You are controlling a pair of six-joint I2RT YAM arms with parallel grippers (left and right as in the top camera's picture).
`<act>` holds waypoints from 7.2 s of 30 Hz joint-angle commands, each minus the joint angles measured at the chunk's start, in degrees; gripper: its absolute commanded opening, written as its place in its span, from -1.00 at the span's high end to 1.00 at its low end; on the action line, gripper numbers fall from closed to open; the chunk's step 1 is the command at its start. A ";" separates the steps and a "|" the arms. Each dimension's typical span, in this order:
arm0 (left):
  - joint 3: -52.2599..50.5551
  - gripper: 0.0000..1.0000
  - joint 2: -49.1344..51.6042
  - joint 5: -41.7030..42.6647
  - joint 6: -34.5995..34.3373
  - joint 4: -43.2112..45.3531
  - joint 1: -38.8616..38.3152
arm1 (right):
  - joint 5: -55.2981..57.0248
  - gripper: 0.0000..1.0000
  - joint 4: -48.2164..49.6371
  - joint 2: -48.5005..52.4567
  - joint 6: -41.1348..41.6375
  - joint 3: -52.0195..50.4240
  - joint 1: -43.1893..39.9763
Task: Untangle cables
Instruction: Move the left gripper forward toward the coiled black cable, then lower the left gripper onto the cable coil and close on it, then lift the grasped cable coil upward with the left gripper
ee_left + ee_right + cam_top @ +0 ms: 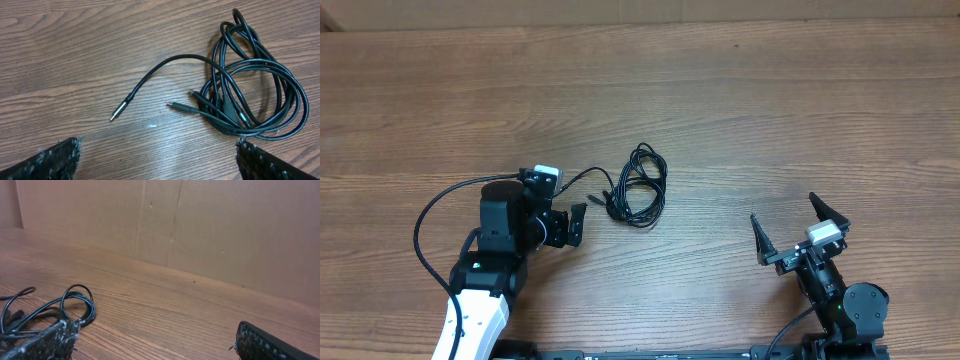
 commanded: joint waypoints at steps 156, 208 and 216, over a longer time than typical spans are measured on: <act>18.95 -0.99 9.07 5.16 -14.95 -10.80 -13.31 | 5.57 -1.00 0.09 -0.55 0.00 -0.57 -0.04; 35.04 -0.99 27.82 -0.90 -4.39 -19.74 -13.31 | 5.60 -1.00 0.07 -0.55 0.00 -0.57 -0.04; 38.60 -0.99 34.34 -0.70 -3.15 -19.85 -13.35 | 5.57 -1.00 0.07 -0.55 0.00 -0.57 -0.04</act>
